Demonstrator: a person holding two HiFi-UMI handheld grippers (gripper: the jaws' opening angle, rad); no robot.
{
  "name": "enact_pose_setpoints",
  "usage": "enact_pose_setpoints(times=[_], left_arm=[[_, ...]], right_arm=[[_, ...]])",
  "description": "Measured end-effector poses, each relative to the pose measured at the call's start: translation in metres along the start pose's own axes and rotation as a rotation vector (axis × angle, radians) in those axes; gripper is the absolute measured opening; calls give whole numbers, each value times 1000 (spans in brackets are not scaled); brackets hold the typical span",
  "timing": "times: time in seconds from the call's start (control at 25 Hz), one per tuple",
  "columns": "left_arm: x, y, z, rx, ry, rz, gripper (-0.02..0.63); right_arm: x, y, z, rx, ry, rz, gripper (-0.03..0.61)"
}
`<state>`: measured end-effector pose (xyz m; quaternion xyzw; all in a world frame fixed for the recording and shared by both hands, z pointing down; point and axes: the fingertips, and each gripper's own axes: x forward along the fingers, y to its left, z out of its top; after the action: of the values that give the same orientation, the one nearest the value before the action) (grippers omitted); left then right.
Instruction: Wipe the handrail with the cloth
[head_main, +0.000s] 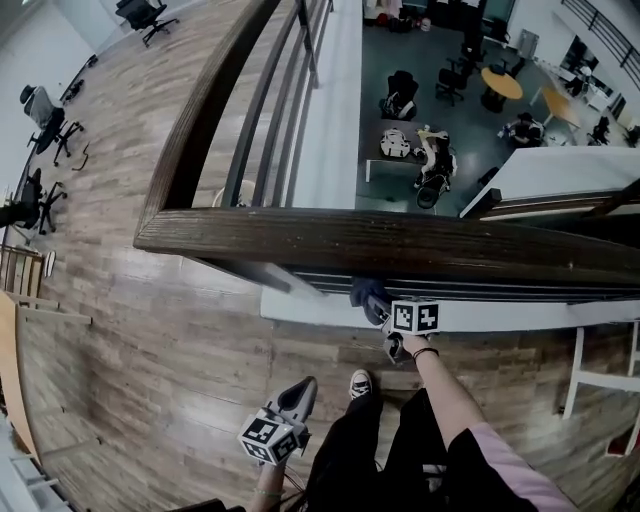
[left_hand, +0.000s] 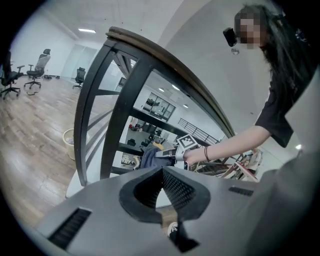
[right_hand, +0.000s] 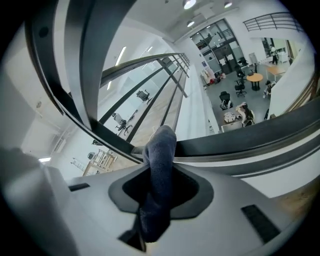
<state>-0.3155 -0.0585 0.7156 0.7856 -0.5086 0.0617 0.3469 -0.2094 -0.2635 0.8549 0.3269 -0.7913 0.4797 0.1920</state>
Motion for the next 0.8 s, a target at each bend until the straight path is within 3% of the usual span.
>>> enact_pose_setpoints(times=[0.2,0.4,0.8], left_arm=[[36,-29,3,42,21,-42,0],[88,-106,0,64,83,-99,0],[170,-192,-11,115,133,-184,0]], right_arm=[[-47,-58,10,39,-38,-51,92],[-122,-134,20,62,-65,-91,92],[-225,-249,33,138,-141,-179,92]])
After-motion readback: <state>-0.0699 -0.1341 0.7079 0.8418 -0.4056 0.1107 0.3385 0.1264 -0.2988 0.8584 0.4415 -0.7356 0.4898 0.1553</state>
